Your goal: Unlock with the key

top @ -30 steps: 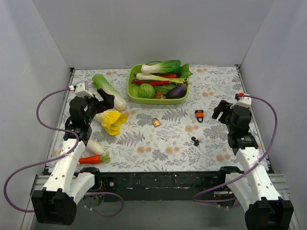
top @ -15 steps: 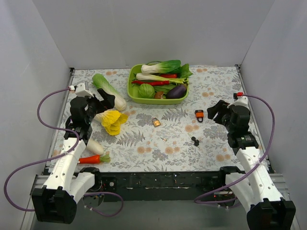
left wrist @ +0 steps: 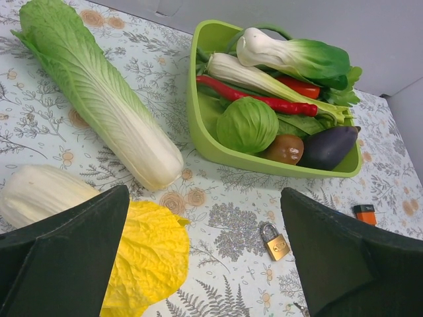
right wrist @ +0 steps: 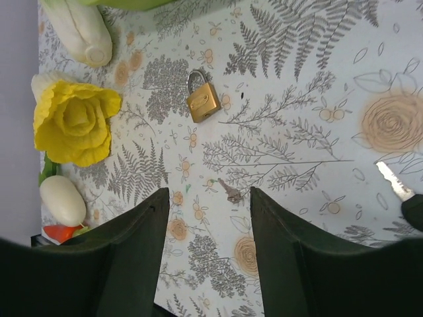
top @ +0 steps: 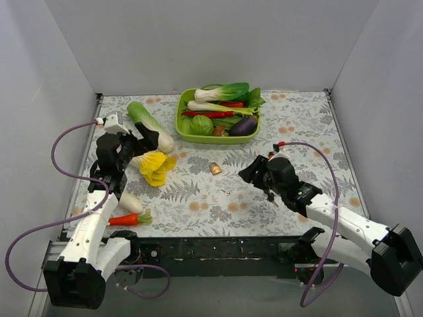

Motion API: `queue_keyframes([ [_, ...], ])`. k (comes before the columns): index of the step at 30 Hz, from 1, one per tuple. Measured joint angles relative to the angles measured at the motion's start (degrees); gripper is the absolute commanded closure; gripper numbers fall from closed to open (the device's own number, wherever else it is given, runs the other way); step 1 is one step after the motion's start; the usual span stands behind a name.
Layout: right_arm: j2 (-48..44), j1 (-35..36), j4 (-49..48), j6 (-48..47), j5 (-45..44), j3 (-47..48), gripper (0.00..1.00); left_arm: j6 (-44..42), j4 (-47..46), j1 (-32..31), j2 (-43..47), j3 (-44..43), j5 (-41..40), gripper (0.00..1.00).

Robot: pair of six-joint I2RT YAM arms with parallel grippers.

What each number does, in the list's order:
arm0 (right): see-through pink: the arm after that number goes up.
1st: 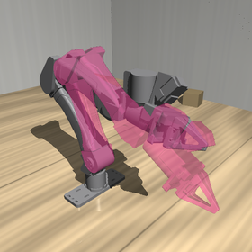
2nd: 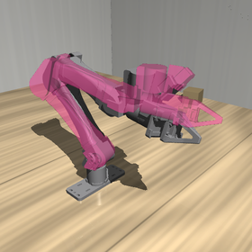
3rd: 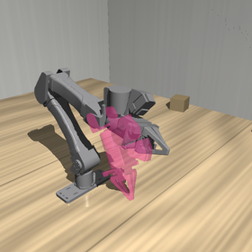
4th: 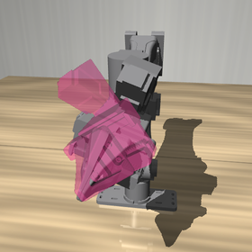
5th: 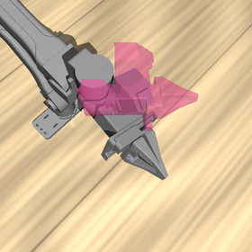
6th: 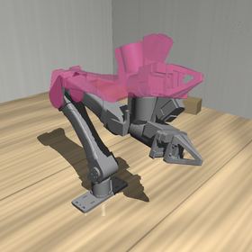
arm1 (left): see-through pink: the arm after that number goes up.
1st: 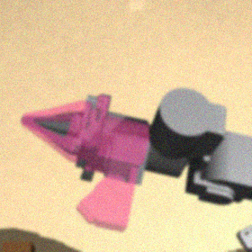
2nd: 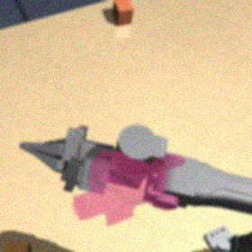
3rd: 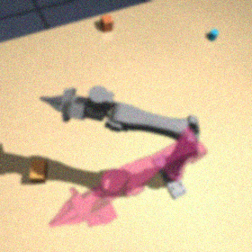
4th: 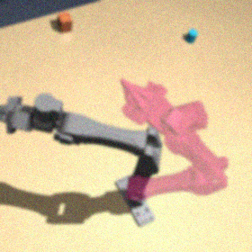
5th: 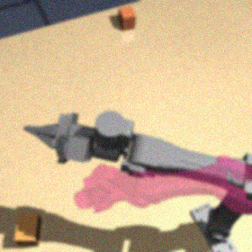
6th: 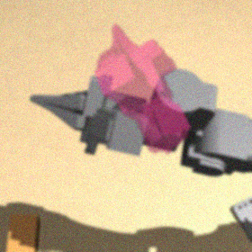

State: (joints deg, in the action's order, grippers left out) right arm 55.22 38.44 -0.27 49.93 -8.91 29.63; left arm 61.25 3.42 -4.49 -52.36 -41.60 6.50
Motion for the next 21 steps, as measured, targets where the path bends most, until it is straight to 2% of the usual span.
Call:
queue_keyframes([
  [11, 11.69, 8.98, -2.01, 16.00, -4.48, -0.20, 0.47, -0.63, 0.22, -0.52, 0.09, 0.00, -2.45, 0.02],
  [21, 20.15, 12.74, 3.06, 23.39, -5.88, 5.14, 0.50, -1.70, 1.62, -2.43, 0.17, 0.00, -6.97, 0.02],
])
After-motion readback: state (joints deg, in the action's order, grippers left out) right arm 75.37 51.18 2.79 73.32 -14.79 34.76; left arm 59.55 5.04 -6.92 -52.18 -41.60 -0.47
